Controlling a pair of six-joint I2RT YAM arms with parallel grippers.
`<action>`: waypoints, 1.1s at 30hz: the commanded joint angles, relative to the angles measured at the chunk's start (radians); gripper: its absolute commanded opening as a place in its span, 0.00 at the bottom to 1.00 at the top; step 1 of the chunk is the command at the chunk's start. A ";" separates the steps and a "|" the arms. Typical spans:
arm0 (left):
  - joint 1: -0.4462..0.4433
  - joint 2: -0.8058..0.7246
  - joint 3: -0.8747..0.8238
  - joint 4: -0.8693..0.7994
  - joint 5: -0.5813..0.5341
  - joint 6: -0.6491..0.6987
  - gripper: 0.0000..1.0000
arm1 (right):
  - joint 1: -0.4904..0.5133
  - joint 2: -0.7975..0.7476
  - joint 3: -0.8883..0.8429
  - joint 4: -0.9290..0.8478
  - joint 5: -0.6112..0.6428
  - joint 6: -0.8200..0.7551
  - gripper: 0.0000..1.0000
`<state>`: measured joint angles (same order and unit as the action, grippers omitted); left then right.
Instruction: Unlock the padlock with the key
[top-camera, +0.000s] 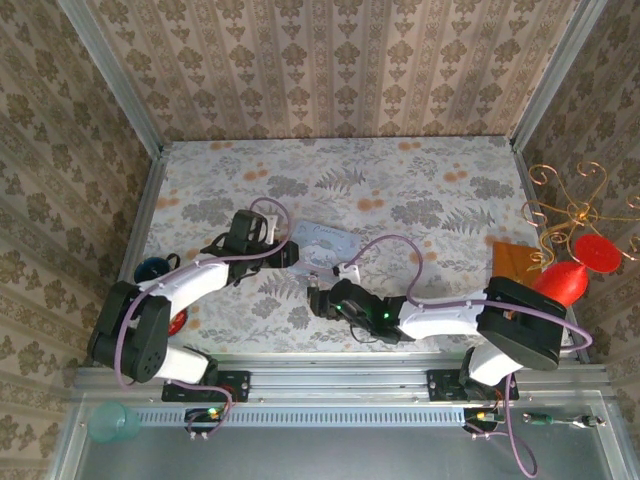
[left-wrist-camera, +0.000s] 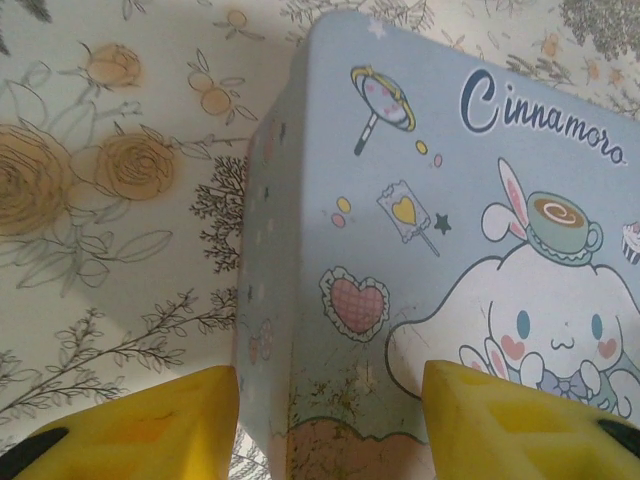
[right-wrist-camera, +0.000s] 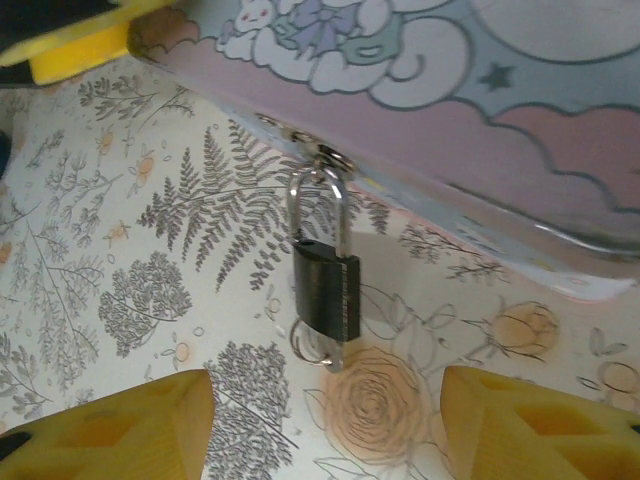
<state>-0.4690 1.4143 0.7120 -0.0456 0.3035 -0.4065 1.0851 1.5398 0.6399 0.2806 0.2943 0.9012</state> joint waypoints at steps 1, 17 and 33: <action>0.006 0.023 0.009 -0.010 0.043 0.009 0.50 | -0.021 0.029 0.047 -0.072 -0.021 0.019 0.63; -0.118 -0.022 -0.093 -0.042 -0.064 -0.038 0.50 | -0.238 0.063 0.059 -0.062 -0.182 -0.156 0.62; -0.063 -0.018 -0.141 0.050 -0.044 -0.052 0.49 | -0.175 0.094 -0.055 0.178 -0.211 -0.003 0.49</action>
<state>-0.5468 1.3705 0.6136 0.0799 0.2821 -0.4526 0.8883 1.6127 0.5560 0.4538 0.0525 0.8734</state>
